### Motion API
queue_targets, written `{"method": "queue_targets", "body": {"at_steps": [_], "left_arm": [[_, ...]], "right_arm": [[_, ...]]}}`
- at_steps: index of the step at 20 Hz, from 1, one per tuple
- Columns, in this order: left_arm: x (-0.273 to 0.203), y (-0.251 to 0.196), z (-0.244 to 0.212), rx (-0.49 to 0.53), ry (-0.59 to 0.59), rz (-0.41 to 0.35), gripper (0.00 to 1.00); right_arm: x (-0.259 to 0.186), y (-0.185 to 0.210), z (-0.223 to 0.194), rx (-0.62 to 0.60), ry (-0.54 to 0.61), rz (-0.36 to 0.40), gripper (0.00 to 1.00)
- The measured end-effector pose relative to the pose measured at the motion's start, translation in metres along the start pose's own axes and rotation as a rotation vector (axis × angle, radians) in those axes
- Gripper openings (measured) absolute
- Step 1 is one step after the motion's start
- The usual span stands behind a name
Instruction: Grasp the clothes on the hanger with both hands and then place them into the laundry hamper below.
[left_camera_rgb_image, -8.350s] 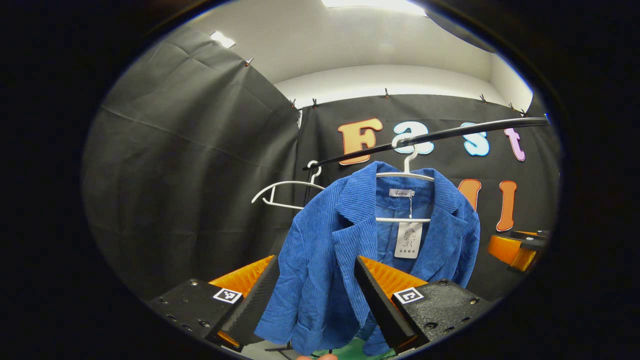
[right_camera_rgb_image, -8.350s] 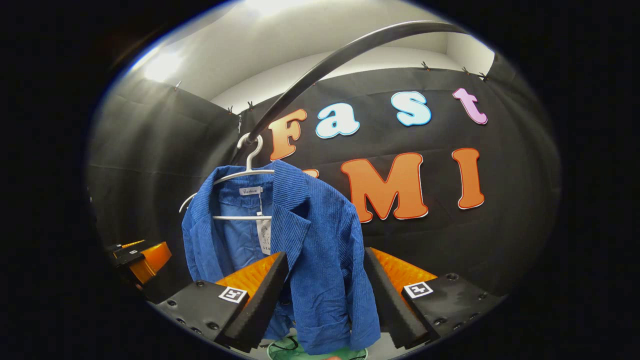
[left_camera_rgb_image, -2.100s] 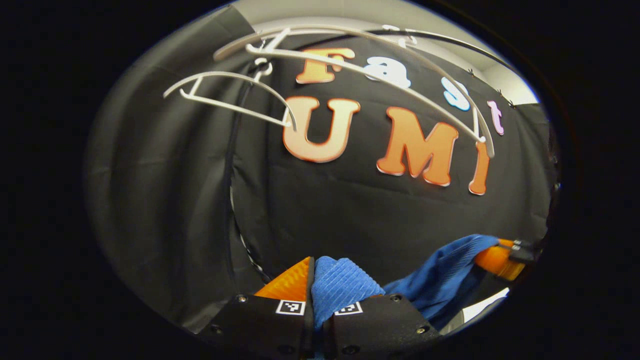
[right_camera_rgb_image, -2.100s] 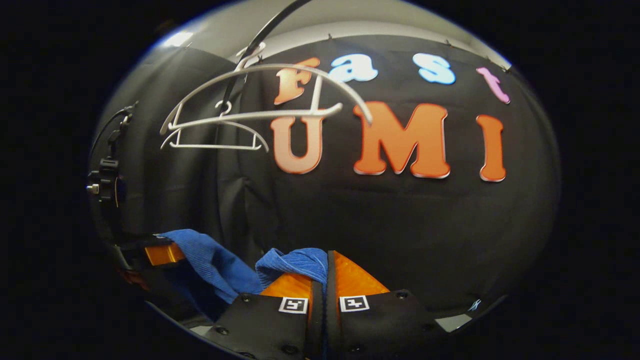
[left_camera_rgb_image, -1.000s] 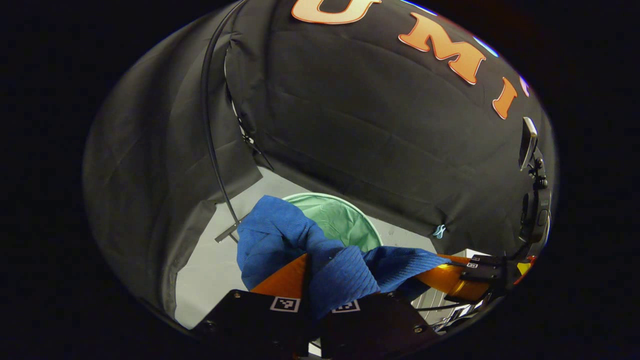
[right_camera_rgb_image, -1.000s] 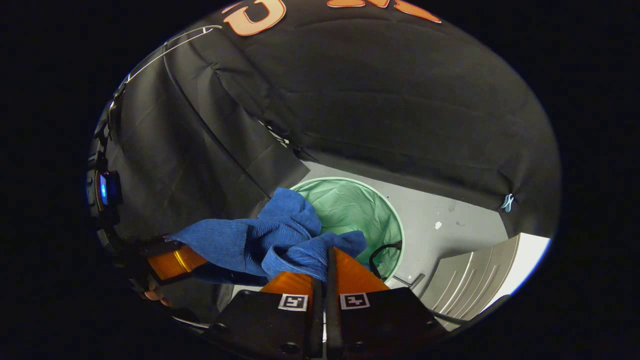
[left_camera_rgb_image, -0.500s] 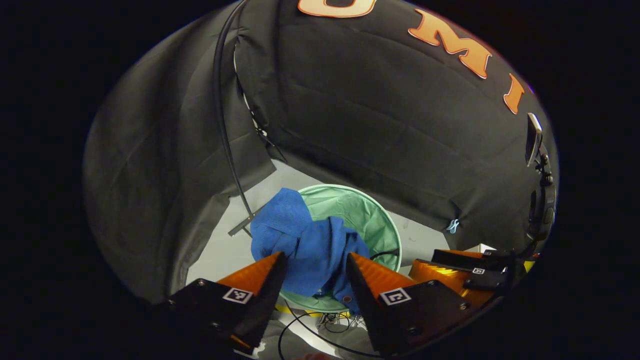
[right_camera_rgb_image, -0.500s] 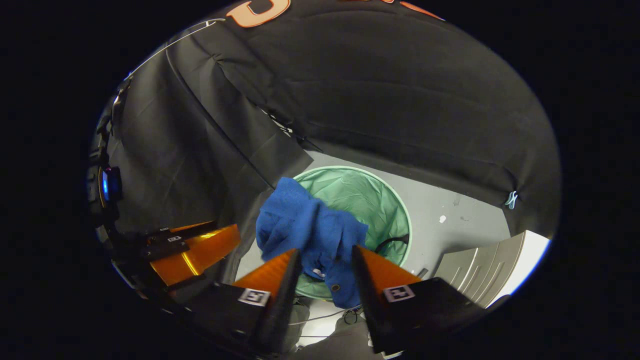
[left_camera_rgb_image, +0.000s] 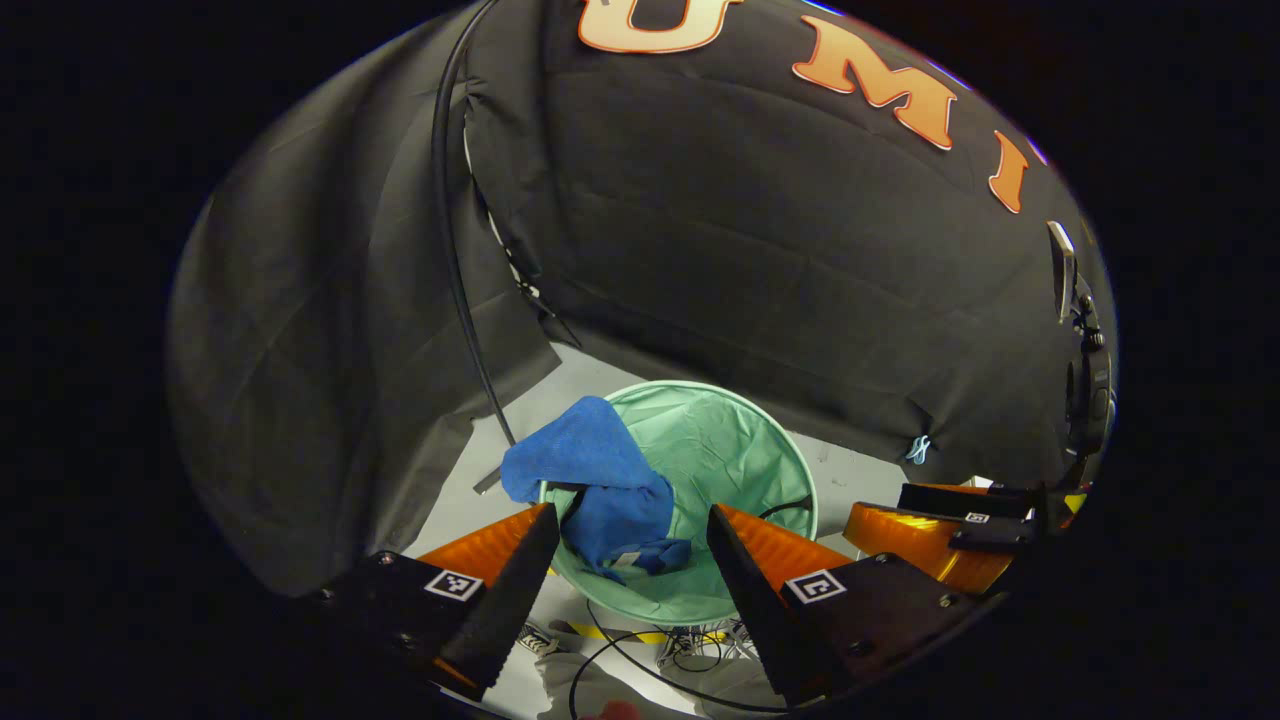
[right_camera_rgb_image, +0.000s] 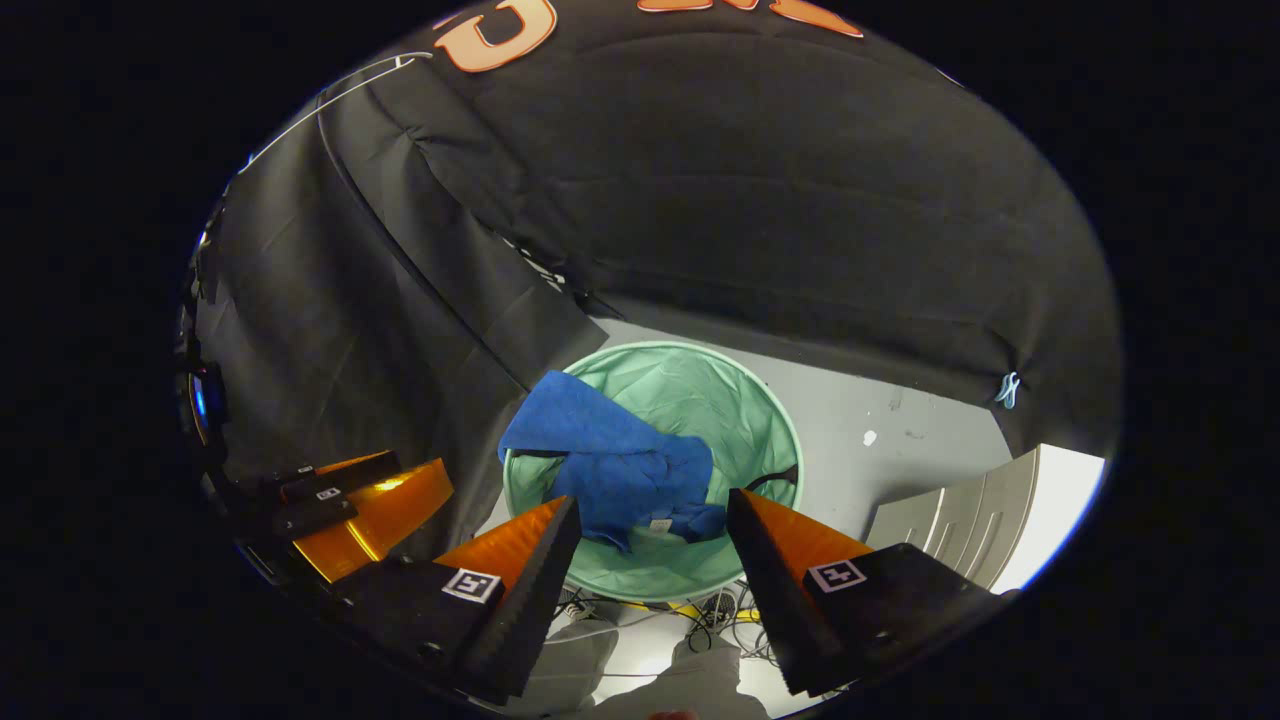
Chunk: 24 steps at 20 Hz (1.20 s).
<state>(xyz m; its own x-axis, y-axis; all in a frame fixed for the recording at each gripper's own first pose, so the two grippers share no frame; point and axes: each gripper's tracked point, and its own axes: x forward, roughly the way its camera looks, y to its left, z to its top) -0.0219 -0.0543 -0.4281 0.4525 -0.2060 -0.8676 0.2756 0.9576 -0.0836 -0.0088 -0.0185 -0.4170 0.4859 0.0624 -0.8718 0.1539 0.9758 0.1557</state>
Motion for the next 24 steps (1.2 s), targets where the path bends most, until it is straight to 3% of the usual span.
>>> {"method": "queue_targets", "body": {"at_steps": [6, 11, 17, 18, 19, 24], "left_arm": [[-0.011, -0.004, 0.020, -0.010, -0.074, -0.011, 0.95], [-0.054, -0.009, 0.055, -0.052, -0.153, -0.026, 0.95], [-0.128, 0.010, 0.149, -0.058, -0.425, 0.031, 0.95], [-0.144, 0.010, 0.163, -0.061, -0.460, 0.034, 0.91], [-0.156, 0.015, 0.169, -0.067, -0.501, 0.044, 0.95], [-0.199, 0.024, 0.216, -0.100, -0.672, 0.060, 0.94]], "right_arm": [[-0.018, 0.004, 0.013, -0.003, -0.062, 0.001, 0.97], [-0.058, 0.018, 0.053, -0.038, -0.183, 0.006, 0.97], [-0.149, 0.036, 0.143, -0.096, -0.471, 0.006, 0.96], [-0.167, 0.037, 0.156, -0.104, -0.516, 0.003, 0.96], [-0.181, 0.037, 0.168, -0.114, -0.558, 0.001, 0.96], [-0.252, 0.052, 0.206, -0.111, -0.718, 0.013, 0.96]]}}
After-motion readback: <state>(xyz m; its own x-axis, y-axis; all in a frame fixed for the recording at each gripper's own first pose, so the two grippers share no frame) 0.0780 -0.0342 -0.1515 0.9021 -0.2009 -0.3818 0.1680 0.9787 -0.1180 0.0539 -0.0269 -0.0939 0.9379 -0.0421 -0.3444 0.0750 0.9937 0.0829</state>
